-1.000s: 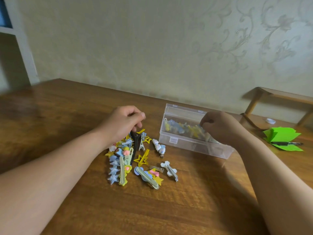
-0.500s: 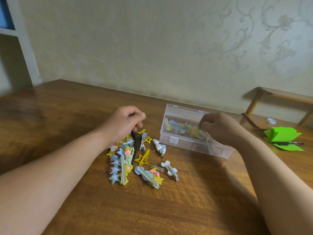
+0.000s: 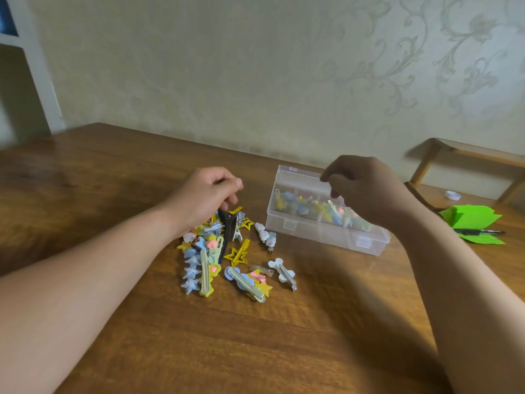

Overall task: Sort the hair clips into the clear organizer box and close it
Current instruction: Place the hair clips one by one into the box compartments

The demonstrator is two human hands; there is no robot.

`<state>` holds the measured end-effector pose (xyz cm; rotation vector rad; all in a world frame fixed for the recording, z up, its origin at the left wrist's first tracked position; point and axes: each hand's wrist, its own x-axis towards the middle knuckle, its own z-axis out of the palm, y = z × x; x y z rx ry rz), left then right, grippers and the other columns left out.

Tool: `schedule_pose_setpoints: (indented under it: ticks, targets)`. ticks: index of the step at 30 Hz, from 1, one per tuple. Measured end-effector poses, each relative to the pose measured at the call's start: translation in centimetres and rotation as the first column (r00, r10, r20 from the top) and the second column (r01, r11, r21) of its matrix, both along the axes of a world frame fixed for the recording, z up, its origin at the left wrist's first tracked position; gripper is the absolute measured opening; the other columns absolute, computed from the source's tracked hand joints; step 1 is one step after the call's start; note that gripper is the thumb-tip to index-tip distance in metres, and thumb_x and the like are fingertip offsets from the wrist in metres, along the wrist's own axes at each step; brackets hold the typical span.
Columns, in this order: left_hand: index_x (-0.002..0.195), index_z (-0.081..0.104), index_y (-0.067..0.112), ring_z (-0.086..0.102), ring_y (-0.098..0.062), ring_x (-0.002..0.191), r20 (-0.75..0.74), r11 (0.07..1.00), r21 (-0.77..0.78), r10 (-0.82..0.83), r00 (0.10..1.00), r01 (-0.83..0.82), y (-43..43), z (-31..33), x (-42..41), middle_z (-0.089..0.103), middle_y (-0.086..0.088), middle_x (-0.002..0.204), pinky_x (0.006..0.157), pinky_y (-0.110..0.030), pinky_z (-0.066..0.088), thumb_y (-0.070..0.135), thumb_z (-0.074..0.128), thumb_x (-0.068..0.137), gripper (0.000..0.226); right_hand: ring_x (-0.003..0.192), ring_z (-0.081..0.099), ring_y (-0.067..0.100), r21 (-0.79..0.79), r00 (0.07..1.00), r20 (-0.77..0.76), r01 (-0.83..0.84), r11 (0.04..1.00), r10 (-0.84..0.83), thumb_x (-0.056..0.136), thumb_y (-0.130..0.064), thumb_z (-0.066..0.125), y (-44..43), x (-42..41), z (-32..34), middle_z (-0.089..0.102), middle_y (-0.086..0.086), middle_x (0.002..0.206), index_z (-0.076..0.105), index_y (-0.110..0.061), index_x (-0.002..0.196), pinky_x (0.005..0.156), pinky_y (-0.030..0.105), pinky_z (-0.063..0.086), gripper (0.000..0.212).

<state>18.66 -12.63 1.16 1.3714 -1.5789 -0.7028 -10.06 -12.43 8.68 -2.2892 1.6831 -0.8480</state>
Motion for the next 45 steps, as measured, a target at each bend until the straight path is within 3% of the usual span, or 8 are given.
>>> schedule_pose_setpoints:
  ticks: [3,12,20,24,27,31,35,45]
  targets:
    - [0.1,0.077,0.017,0.072,-0.02,0.08,-0.023,1.0,0.001,0.001,1.0,-0.001,-0.1,0.0,0.0,0.076,-0.002,0.088,0.089,-0.044,0.057,0.031,0.062,0.105,0.021,0.069,0.071,0.012,0.155,0.972,-0.152,-0.158,0.975,0.182,0.101,-0.029,0.064,1.3,1.5,0.8,0.076,-0.012,0.08,0.074,-0.033,0.1,0.061,0.031,0.061,0.011]
    - [0.101,0.078,0.013,0.069,-0.013,0.073,-0.029,1.0,-0.005,-0.015,0.999,0.015,-0.3,-0.1,0.1,0.076,-0.004,0.086,0.088,-0.045,0.059,0.027,0.063,0.103,0.02,0.071,0.058,-0.006,0.393,0.786,-0.357,-0.364,0.844,0.505,0.091,-0.05,0.075,4.2,5.6,0.2,0.067,-0.013,0.086,0.072,-0.042,0.104,0.059,0.017,0.04,0.015]
    - [0.101,0.078,0.015,0.067,-0.014,0.072,-0.018,1.0,-0.017,-0.019,1.0,0.018,-0.4,-0.1,0.1,0.076,-0.005,0.088,0.083,-0.041,0.058,0.027,0.062,0.104,0.02,0.077,0.063,0.003,0.454,0.724,-0.417,-0.358,0.816,0.55,0.095,-0.027,0.069,4.8,7.3,-1.4,0.067,-0.011,0.085,0.072,-0.029,0.1,0.06,0.019,0.049,0.006]
    - [0.1,0.078,0.013,0.067,-0.015,0.072,-0.035,0.999,-0.019,-0.03,0.999,0.029,-0.5,-0.1,0.2,0.076,-0.006,0.087,0.081,-0.039,0.056,0.026,0.063,0.104,0.02,0.074,0.061,0.005,0.363,0.765,-0.382,-0.391,0.846,0.518,0.095,-0.029,0.069,4.5,7.1,-0.9,0.067,-0.012,0.082,0.071,-0.03,0.092,0.06,0.02,0.045,0.004]
    - [0.1,0.076,0.006,0.067,-0.017,0.07,-0.082,0.999,-0.014,-0.034,0.996,0.033,-0.7,-0.2,0.0,0.074,-0.009,0.083,0.079,-0.038,0.053,0.021,0.063,0.105,0.02,0.08,0.068,0.006,0.144,0.905,-0.055,-0.412,0.9,0.423,0.094,-0.024,0.075,3.1,4.7,0.8,0.075,-0.008,0.089,0.076,-0.024,0.095,0.072,0.028,0.054,0.002]
    - [0.098,0.077,0.012,0.066,-0.019,0.074,-0.057,1.0,-0.012,-0.016,0.998,0.015,-0.7,-0.3,-0.1,0.076,-0.01,0.086,0.081,-0.039,0.053,0.024,0.062,0.105,0.021,0.066,0.066,0.012,-0.089,0.934,0.357,0.011,0.996,0.022,0.093,-0.018,0.076,-0.3,-1.5,1.7,0.076,0.003,0.08,0.077,-0.018,0.094,0.06,0.029,0.052,0.001]
    - [0.098,0.078,0.018,0.066,-0.017,0.074,-0.046,1.0,-0.008,-0.012,0.999,0.012,-0.6,-0.3,0.0,0.076,-0.003,0.084,0.083,-0.042,0.055,0.026,0.063,0.104,0.019,0.068,0.067,0.017,0.015,0.941,0.243,0.238,0.971,-0.234,0.094,-0.019,0.074,-2.1,-5.1,-0.5,0.074,-0.001,0.081,0.076,-0.02,0.096,0.045,0.017,0.042,0.003]
    - [0.097,0.079,0.026,0.069,-0.017,0.076,-0.026,1.0,0.006,-0.009,1.0,0.009,-0.6,-0.3,0.2,0.076,0.005,0.083,0.091,-0.052,0.057,0.031,0.063,0.104,0.018,0.079,0.065,0.007,0.053,0.974,-0.104,0.206,0.977,-0.2,0.094,-0.028,0.068,-4.1,-3.5,-3.5,0.075,-0.011,0.089,0.08,-0.027,0.093,0.064,0.026,0.052,0.012]
